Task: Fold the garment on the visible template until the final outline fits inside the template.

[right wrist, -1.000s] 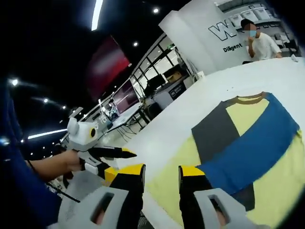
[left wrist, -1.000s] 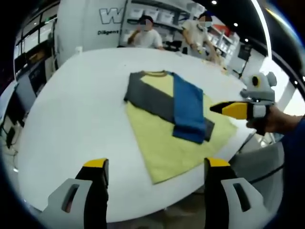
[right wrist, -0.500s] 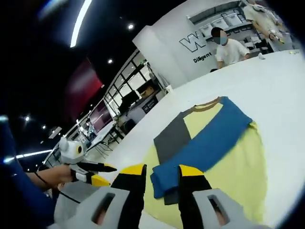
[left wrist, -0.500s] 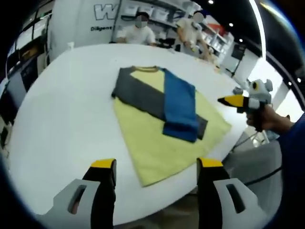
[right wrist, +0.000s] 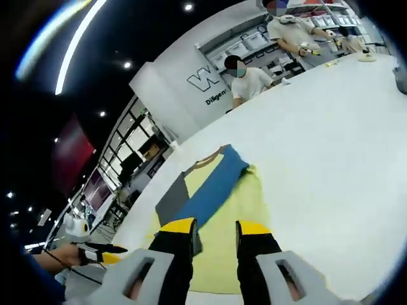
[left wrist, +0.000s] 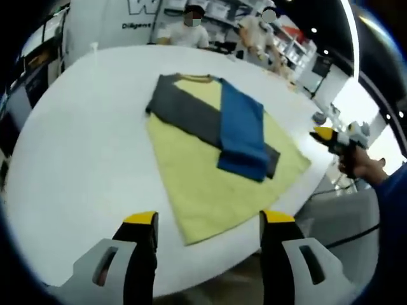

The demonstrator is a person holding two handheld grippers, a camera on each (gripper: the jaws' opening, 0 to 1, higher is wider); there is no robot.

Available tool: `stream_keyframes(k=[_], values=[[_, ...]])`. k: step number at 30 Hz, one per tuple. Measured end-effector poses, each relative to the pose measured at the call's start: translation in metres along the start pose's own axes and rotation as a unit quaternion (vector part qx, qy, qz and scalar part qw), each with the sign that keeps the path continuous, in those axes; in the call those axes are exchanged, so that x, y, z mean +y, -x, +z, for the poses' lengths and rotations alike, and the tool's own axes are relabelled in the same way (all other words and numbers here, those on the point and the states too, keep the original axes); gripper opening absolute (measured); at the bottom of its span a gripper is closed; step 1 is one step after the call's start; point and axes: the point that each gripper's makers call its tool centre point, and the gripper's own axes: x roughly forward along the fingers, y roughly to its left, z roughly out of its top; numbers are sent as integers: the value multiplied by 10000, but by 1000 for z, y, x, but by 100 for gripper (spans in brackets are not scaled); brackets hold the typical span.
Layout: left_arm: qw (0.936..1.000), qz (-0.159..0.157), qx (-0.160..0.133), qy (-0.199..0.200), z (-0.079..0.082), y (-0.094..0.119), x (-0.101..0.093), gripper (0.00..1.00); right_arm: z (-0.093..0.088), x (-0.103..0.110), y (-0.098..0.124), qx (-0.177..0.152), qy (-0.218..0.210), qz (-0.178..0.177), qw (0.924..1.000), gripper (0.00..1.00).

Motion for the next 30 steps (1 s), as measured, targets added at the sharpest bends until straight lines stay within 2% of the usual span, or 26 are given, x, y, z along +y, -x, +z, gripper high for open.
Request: stream_keyframes(k=[2, 3, 4, 6, 9, 12, 14, 16, 21, 27, 30], values=[[9998, 14, 61, 173, -4, -5, 3, 61, 0, -4, 4, -20, -89, -40, 10000, 23], [9997, 17, 67, 222, -5, -6, 4, 60, -4, -7, 10, -10, -248, -66, 9997, 24], [9989, 16, 89, 451, -8, -6, 3, 60, -13, -11, 20, 104, -550, -81, 9984, 25], [9985, 35, 96, 543, -9, -8, 7, 59, -16, -15, 25, 114, -532, -131, 9984, 24], [9981, 80, 98, 611, -10, -10, 9, 60, -30, -26, 38, 306, -496, -333, 9977, 24], [9977, 82, 93, 672, -12, -10, 8, 58, -34, -32, 40, 351, -641, -392, 9966, 24], [9972, 21, 89, 737, -15, -11, 9, 58, -37, -32, 38, 411, -693, -363, 9961, 24], [9964, 15, 70, 840, -17, -10, 2, 57, -41, -35, 32, 539, -565, -478, 9958, 23], [9946, 34, 78, 1038, -23, -11, 2, 55, -41, -40, 22, 567, -544, -517, 9956, 21], [9930, 63, -87, 1180, -19, -10, 0, 49, -48, -40, 10, 685, -637, -457, 9946, 22], [9918, -6, -135, 1272, -17, -12, -1, 48, -51, -38, 7, 735, -648, -380, 9945, 19]])
